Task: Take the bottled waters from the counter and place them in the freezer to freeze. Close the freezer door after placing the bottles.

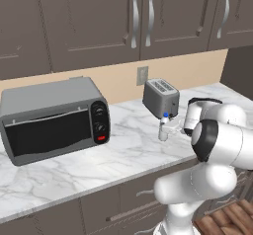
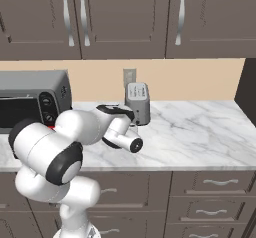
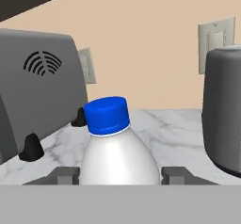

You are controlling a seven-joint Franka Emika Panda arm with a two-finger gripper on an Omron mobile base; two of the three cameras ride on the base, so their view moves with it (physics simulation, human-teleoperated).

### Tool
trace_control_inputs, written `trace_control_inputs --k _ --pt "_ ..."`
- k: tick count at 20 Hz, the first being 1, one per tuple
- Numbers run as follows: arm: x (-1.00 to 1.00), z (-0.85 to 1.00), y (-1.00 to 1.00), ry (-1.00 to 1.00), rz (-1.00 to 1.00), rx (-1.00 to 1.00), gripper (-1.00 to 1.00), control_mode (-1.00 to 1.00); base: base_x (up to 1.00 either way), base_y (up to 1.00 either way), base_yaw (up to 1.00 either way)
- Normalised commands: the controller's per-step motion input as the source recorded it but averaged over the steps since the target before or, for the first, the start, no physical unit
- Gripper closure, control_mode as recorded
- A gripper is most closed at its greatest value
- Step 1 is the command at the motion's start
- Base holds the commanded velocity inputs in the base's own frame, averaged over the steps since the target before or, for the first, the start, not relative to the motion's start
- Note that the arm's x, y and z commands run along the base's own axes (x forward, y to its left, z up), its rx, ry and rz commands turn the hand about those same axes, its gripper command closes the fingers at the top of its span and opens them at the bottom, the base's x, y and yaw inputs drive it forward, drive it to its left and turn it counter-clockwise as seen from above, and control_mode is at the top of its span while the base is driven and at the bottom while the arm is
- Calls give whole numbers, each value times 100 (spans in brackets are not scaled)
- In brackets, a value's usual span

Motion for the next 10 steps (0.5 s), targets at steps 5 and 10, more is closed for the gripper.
trace_control_inputs --k 5,10 --pt "0 0 6 0 0 0 100 -100 0 0 0" --pt "-5 12 18 0 1 0 100 -100 0 0 0"
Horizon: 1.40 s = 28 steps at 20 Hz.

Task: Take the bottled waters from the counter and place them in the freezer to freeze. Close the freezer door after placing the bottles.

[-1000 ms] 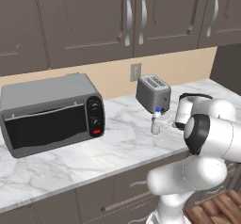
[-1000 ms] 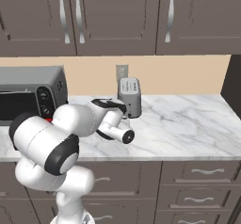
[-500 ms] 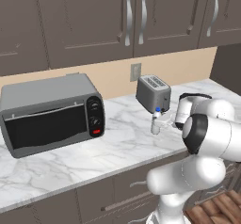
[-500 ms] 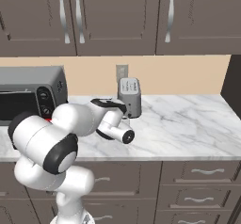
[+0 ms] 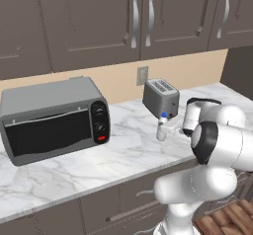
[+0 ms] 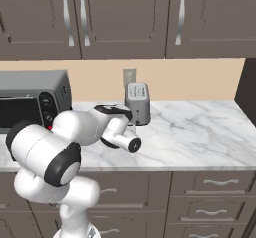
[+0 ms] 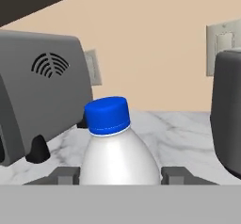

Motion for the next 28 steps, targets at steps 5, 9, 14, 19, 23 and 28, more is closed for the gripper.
trace_control_inputs --k 5,9,14,19,23,28 --pt "-33 66 22 2 6 0 100 -100 0 0 0" --pt "-55 77 14 5 8 0 100 -100 0 0 0" --pt "-63 60 6 13 9 0 100 -100 0 0 0" --pt "-65 40 5 18 11 2 100 -100 0 0 0" --pt "-71 19 14 3 13 2 100 -100 0 0 0" --pt "-62 27 14 -8 15 6 100 -100 0 0 0"
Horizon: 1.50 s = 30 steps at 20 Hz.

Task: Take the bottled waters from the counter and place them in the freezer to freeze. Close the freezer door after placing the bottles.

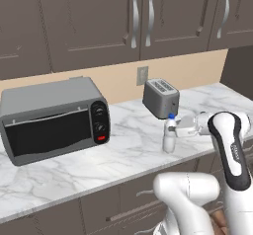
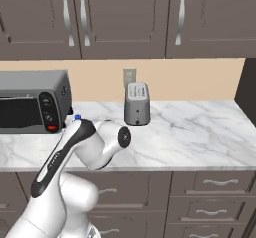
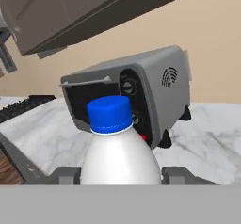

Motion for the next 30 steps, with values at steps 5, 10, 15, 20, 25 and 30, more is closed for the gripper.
trace_control_inputs --k 5,10,15,20,25,30 --pt "-56 24 9 -27 19 3 100 -100 0 0 0" --pt "-24 12 0 -26 14 0 100 -100 0 0 0" --pt "-9 20 0 -7 4 0 100 -100 0 0 0" --pt "-19 16 0 0 1 0 100 -100 0 0 0" --pt "-20 20 0 8 0 0 100 -100 0 0 0" --pt "-31 19 0 6 0 -1 100 -100 0 0 0"
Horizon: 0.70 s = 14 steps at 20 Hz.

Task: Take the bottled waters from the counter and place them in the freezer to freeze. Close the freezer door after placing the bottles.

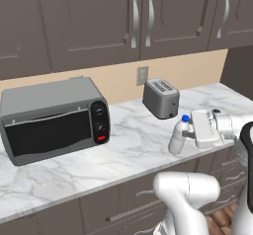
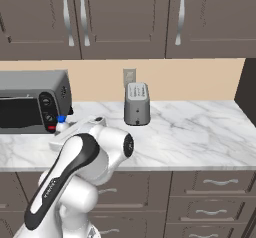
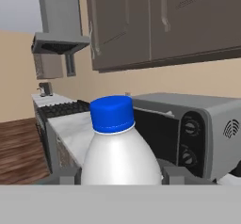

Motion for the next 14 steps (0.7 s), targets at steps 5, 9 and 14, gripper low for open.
trace_control_inputs --k 5,9,14 --pt "-32 16 0 5 0 -9 100 -100 0 0 0" --pt "-24 0 0 0 0 -6 100 -100 0 0 0" --pt "-1 -1 -6 0 0 4 100 -100 0 0 0"
